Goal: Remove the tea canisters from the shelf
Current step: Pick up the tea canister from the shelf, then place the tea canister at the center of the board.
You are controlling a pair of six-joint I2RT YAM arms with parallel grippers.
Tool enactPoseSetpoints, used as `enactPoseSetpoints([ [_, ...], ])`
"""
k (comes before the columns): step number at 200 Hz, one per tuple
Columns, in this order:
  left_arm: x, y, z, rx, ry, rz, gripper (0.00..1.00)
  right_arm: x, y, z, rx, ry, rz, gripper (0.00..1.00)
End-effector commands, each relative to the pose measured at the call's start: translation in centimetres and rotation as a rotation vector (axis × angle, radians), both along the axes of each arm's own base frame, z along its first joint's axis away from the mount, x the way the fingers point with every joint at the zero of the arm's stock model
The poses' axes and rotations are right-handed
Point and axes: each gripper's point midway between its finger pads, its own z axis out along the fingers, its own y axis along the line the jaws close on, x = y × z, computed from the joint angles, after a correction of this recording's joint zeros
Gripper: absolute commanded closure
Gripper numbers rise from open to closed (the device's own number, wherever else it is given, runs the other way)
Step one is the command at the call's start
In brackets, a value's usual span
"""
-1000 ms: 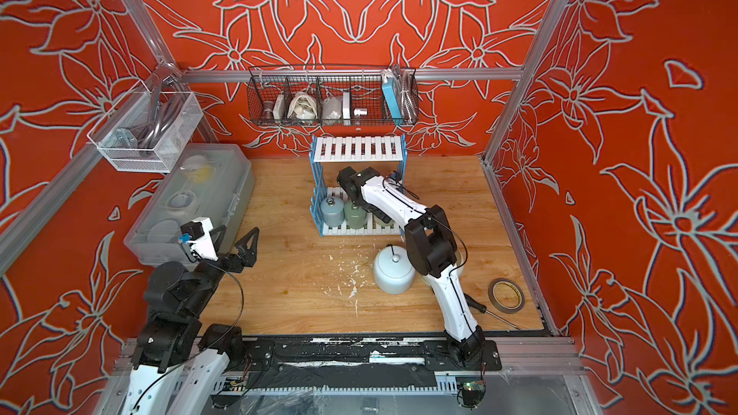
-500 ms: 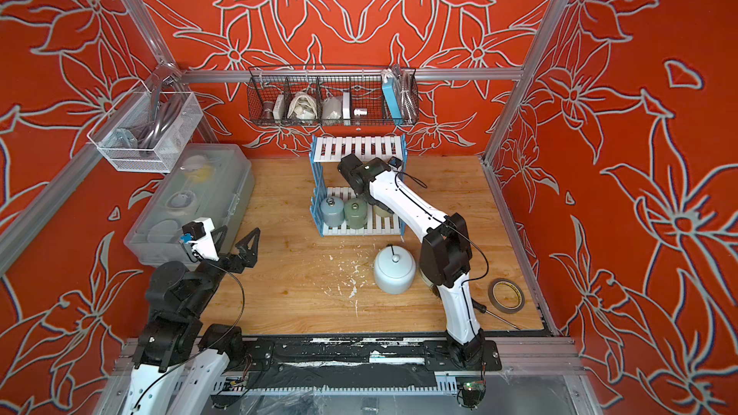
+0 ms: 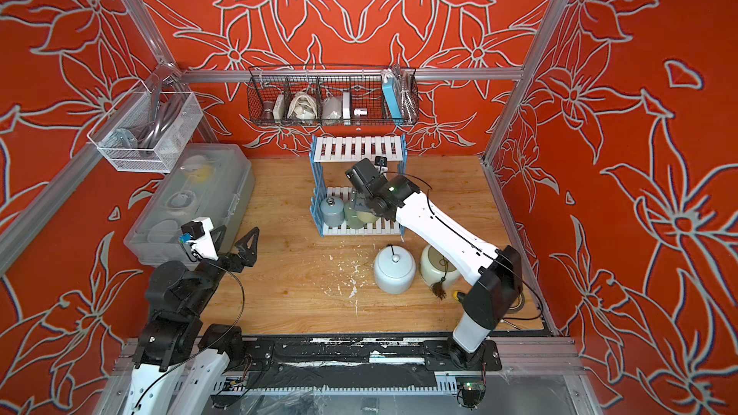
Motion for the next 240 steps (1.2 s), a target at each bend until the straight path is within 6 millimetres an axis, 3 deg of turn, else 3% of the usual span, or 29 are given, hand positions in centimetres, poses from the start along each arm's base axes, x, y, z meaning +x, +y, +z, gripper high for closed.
enactPoseSetpoints([
  [1, 0.2, 0.0, 0.4, 0.002, -0.024, -0.004, 0.01, -0.6, 3.7, 4.1, 0.152, -0.175, 0.248, 0.48],
  [23, 0.3, 0.1, 0.1, 0.003, -0.015, 0.002, 0.01, -2.2, 4.0, 4.4, 0.147, -0.222, 0.354, 0.50],
  [58, 0.2, -0.1, 0.4, 0.001, -0.025, -0.010, 0.01, -3.9, 5.0, 3.0, 0.116, -0.243, 0.506, 0.53],
  [139, 0.2, 0.1, 0.3, 0.003, -0.024, 0.003, 0.01, -8.5, 8.8, 0.9, 0.110, -0.361, 0.938, 0.63],
  [240, 0.1, -0.1, 0.5, 0.002, -0.030, -0.007, 0.01, -11.9, 10.1, -5.5, -0.033, -0.264, 1.356, 0.71],
])
